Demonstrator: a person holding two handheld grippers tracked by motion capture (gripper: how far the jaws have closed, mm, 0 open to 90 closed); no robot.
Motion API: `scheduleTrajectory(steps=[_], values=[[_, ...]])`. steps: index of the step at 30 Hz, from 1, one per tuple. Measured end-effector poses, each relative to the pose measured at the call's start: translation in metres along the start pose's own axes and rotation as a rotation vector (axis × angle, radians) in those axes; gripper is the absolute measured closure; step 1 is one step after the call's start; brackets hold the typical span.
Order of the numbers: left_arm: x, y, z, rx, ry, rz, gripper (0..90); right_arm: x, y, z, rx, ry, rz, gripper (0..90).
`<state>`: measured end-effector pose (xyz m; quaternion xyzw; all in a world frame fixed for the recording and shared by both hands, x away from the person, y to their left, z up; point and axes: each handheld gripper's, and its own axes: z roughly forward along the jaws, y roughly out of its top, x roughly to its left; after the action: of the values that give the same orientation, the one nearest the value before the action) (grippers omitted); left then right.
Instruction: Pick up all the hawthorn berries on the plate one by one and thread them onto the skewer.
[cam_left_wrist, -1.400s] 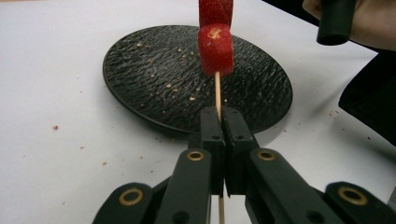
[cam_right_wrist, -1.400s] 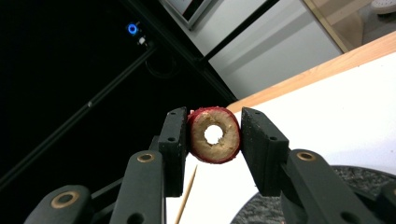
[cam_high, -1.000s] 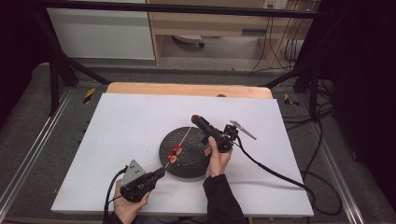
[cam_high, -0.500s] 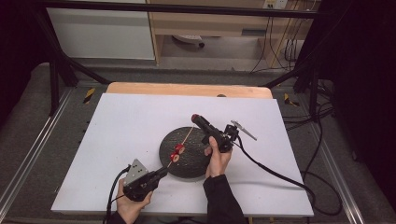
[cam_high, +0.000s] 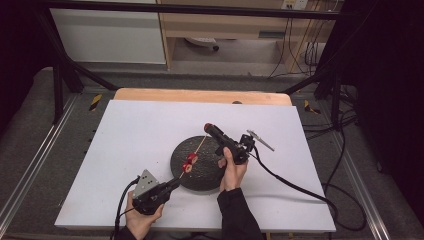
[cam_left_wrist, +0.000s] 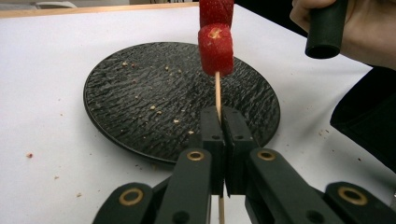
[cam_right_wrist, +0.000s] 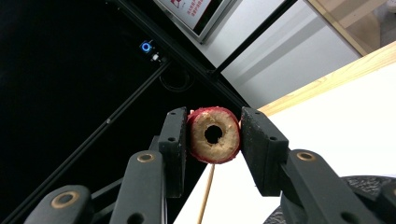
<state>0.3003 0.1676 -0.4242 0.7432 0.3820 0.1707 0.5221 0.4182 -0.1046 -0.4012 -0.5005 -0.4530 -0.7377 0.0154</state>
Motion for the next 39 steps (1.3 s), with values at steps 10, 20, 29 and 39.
scheduleTrajectory(steps=[10, 20, 29, 39], values=[[-0.008, 0.003, 0.009, -0.011, 0.025, -0.020, 88.3, 0.000, -0.003, 0.000, -0.009, 0.005, 0.019, 62.8], [-0.010, 0.009, 0.014, -0.007, 0.035, -0.039, 88.4, 0.000, -0.006, -0.001, 0.004, 0.003, 0.036, 63.1], [-0.008, 0.018, 0.019, -0.011, 0.032, -0.040, 88.5, 0.000, -0.013, -0.002, 0.053, 0.007, 0.049, 63.3], [-0.003, 0.021, 0.028, 0.005, 0.033, -0.033, 88.5, 0.000, -0.023, -0.004, 0.103, -0.008, 0.025, 63.3]])
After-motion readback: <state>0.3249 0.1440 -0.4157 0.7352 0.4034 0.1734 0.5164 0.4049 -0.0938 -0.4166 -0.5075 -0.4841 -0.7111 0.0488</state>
